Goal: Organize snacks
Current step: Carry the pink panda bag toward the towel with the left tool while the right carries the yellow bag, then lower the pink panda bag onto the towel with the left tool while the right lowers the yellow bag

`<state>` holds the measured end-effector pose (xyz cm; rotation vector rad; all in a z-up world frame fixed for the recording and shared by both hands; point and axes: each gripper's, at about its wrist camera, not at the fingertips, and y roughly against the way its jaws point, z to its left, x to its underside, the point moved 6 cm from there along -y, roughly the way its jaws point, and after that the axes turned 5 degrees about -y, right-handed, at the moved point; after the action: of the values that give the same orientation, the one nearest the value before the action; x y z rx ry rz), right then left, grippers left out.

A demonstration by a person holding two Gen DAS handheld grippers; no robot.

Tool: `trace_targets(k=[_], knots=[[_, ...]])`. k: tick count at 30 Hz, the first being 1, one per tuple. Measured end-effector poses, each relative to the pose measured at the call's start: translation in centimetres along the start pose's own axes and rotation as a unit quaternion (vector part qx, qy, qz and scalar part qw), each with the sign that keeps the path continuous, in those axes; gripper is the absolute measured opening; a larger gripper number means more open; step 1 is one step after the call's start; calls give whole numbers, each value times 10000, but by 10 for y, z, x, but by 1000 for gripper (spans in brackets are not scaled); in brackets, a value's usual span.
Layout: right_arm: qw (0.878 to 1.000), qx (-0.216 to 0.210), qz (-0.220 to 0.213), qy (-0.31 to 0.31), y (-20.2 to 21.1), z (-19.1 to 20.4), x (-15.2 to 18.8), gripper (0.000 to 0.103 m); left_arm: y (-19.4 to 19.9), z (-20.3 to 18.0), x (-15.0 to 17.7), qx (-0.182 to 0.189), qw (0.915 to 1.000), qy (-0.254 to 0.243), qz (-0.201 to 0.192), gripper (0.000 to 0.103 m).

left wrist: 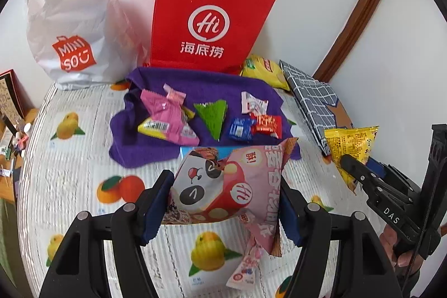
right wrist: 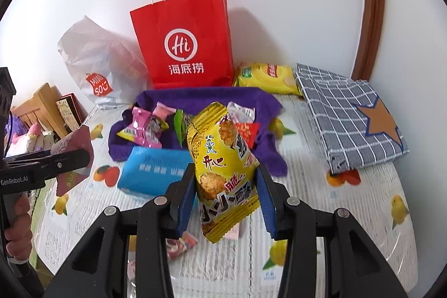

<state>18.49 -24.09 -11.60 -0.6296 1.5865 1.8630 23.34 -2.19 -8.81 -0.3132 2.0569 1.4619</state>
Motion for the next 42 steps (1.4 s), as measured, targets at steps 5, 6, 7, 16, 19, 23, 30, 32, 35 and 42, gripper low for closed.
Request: trace_targets(k=[5,6,7,16,19,23,30,32,35,42], knots=[[9999,-23,-51,129,-9,9,-21,42,-6,2,-19,-49,9999,-82,-36,68],[9998,-38,-63,158,-11,11,-25,42,-9,3,-23,-48,10000,-79,-34,68],[9998,-41,-71,178,-14,12,-29,42,-11,4,-26,-53,9999,-76,-39,68],[9996,-14,-74,276,-42,10,-52,42,-32,24,-49,-123,9999,74,-96,68],[9998,-18,-11,217,-56,5,-59,42,-41,30,-58,-152,9998,115,-99,68],[9997,7,31,244,-72,1,-66,42,-51,40,-71,-202,9995,225,-102,68],[9996,-40,24,267,-98,0,-82,42,-66,56,-94,-368,9987,287,-203,68],[9995,-66,84,290,-109,1,-84,42,-72,61,-98,-374,9985,346,-203,68],[9994,-111,153,280,-128,0,-86,42,-83,70,-104,-404,9980,442,-207,68],[9989,-191,341,254,-168,-2,-85,42,-120,76,-116,-347,9979,546,-71,68]])
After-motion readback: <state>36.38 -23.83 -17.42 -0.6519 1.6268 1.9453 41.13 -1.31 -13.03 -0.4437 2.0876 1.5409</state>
